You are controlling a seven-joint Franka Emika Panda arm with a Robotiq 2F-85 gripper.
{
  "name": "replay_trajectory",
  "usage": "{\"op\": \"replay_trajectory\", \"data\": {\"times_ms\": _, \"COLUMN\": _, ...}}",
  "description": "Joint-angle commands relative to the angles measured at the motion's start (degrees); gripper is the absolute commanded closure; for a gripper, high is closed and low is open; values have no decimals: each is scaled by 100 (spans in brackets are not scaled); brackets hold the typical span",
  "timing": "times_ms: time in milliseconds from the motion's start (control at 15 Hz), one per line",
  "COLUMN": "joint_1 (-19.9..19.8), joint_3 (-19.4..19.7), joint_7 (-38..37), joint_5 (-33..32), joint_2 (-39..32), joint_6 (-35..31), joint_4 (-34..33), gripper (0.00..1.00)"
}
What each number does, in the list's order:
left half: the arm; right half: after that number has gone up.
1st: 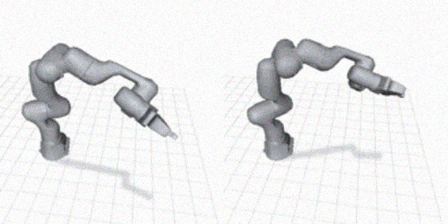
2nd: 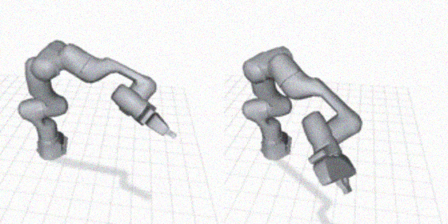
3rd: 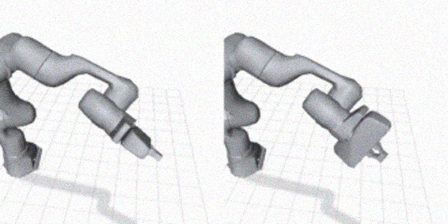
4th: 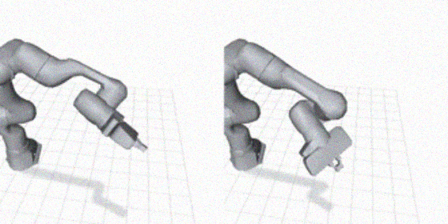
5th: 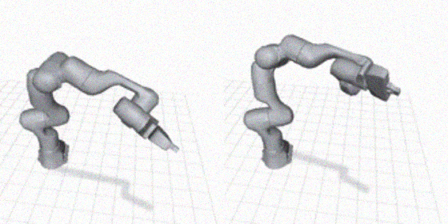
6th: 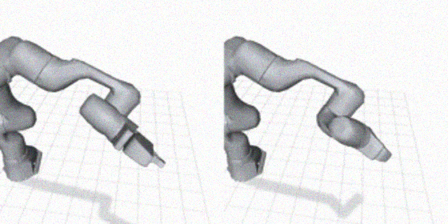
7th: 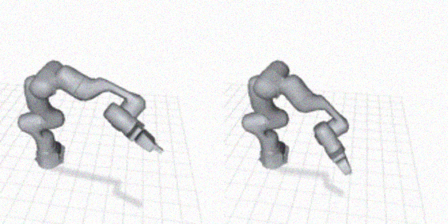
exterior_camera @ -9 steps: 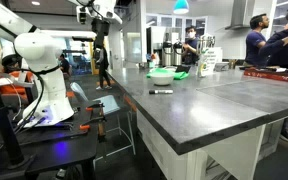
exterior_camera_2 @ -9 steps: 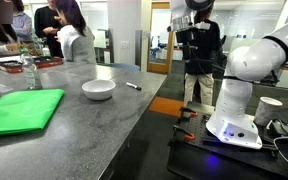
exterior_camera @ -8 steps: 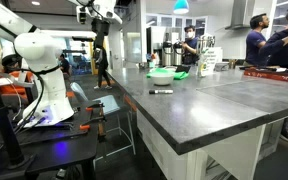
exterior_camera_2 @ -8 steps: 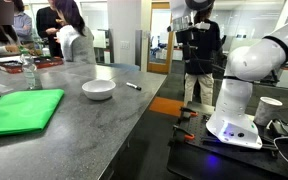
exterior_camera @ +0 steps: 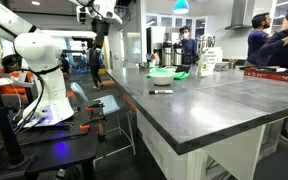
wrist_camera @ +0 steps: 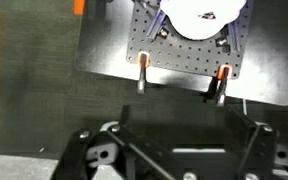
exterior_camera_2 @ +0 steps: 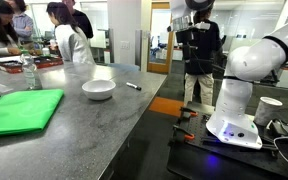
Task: Put the marker in the bowl
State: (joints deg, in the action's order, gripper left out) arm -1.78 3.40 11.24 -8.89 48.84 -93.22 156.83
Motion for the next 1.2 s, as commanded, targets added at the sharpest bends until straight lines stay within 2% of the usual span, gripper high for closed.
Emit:
{"op": "replay_trajectory", "data": {"times_ms": 0, "joint_1": 85, "joint_3": 69, "joint_7": -52, "joint_5": -39, "joint_2": 1, "joint_6": 17, "joint_4": -9, "gripper": 0}}
{"op": "replay_trajectory", "data": {"times_ms": 200, "joint_1": 91, "joint_3": 14, "joint_7": -362, "joint_5": 116, "joint_2": -441, "joint_6": -452, "joint_4": -235, "gripper": 0}}
{"op": "replay_trajectory", "data": {"times_ms": 467, "joint_1": 88, "joint_3": -45, "joint_7": -840, "joint_5": 389, "joint_2": -1346, "joint_6": -1399, "joint_4": -581, "gripper": 0}}
{"op": "replay_trajectory", "data": {"times_ms": 733, "joint_1": -36, "joint_3": -118, "joint_7": -1556, "joint_5": 641, "joint_2": -2721, "joint_6": -2567, "joint_4": -1149, "gripper": 0}}
{"op": "replay_trajectory", "data": {"times_ms": 1133, "joint_1": -66, "joint_3": -33, "joint_7": -1517, "joint_5": 686, "joint_2": -4746, "joint_6": -3556, "joint_4": -2308, "gripper": 0}}
